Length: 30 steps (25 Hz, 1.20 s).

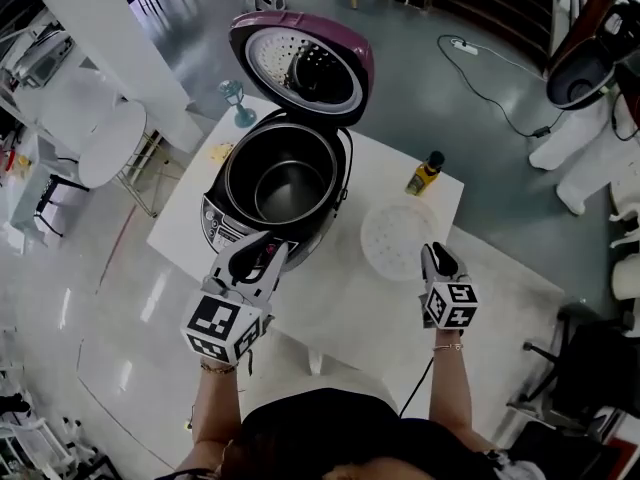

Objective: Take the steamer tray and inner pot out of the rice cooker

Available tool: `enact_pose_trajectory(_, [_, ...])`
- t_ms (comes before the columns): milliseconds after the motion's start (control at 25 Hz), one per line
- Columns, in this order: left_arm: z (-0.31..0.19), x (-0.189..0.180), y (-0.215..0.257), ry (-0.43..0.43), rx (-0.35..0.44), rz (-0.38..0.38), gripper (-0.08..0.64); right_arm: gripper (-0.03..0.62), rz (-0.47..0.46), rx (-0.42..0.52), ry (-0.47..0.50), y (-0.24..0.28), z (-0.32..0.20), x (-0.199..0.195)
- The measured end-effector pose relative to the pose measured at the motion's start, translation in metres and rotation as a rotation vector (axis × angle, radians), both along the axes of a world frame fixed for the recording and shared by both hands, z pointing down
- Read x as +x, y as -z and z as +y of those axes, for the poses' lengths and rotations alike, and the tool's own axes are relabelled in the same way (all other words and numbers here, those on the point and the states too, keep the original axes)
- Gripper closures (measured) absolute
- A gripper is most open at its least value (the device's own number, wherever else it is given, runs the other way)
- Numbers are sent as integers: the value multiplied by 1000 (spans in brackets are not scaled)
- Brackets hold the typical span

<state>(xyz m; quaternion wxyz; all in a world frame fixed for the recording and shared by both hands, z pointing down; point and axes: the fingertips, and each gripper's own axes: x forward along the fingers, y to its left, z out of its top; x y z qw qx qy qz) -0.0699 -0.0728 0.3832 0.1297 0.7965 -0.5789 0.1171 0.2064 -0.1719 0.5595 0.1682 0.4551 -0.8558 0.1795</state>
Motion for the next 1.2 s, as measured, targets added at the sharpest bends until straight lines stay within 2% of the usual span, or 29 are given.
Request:
enact_pose_trajectory(160, [-8, -56, 13, 96, 41, 57, 417, 522, 84, 114, 88, 57, 10, -49])
enact_pose_trajectory(240, [-14, -75, 15, 119, 39, 29, 407, 522, 101, 174, 115, 86, 12, -74])
enact_pose_trajectory(320, [-22, -94, 11, 129, 16, -36, 362, 522, 109, 211, 129, 107, 13, -98])
enact_pose_trajectory(400, [-33, -112, 6, 116, -8, -109, 307, 522, 105, 229, 129, 120, 8, -121])
enact_pose_trajectory(560, [-63, -138, 0, 60, -44, -229, 278, 518, 107, 227, 121, 136, -2, -165])
enact_pose_trajectory(760, [-95, -161, -15, -17, -108, -265, 249, 438, 188, 254, 131, 158, -9, -214])
enact_pose_trajectory(880, [-114, -169, -35, -83, -169, -350, 236, 413, 291, 237, 131, 149, -21, -236])
enact_pose_trajectory(1040, [-133, -170, -58, -198, -245, -478, 233, 313, 598, 219, 149, 129, -37, -252])
enact_pose_trajectory(1200, [-153, -167, -73, -259, -267, -594, 233, 299, 771, 176, 181, 112, -52, -268])
